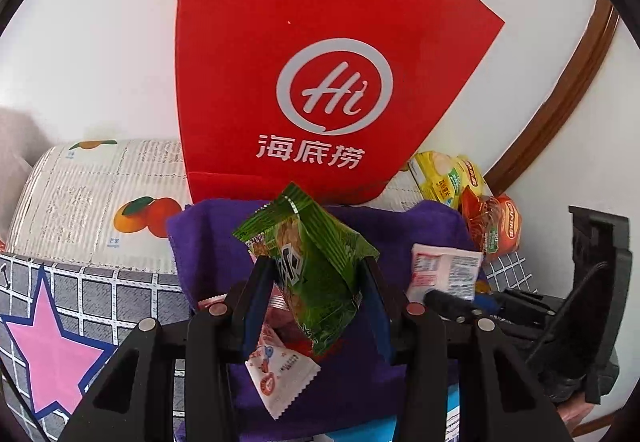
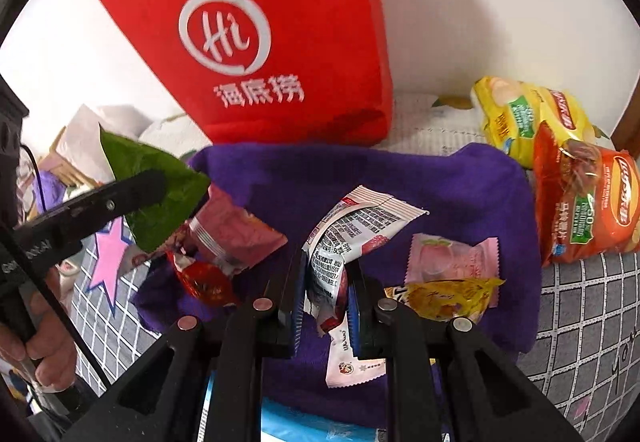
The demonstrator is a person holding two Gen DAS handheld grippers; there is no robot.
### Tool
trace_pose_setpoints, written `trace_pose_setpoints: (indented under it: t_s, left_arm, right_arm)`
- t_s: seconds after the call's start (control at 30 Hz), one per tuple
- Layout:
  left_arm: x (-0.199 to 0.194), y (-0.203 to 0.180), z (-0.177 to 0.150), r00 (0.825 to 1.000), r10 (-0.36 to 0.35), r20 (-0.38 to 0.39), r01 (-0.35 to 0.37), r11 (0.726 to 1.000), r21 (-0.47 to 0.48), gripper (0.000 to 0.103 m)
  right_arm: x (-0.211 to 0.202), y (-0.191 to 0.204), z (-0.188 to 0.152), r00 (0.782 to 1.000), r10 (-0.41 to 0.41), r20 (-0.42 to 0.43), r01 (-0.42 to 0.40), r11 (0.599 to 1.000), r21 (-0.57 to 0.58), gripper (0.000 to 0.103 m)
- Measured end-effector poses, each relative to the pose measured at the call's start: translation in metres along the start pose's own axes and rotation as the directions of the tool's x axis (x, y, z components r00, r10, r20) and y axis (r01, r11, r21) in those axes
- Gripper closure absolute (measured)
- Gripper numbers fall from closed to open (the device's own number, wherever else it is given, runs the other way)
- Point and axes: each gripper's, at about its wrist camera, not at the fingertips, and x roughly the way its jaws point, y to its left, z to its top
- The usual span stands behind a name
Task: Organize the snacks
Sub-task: 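Lower the green bag and white wrapper onto the towel and open both tools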
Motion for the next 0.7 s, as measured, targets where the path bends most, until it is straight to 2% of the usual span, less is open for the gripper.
trace_pose_setpoints:
  t_s: [0.17, 0.7]
  left_arm:
    - [0.002, 0.000, 0.000, 1.000, -0.002, -0.006, 0.002, 1.000, 0.004, 0.061]
    - [0.017, -0.005, -0.005, 0.999, 0.008, -0.053, -0.007, 1.000, 0.020, 0.061]
  right_arm:
    - [0.008, 0.001, 0.000, 0.999, -0.013, -0.033, 0.013, 1.000, -0.002, 0.084]
    - [0.003, -0.003, 0.001, 0.999, -0.031, -0.028, 0.031, 1.000, 0.004, 0.085]
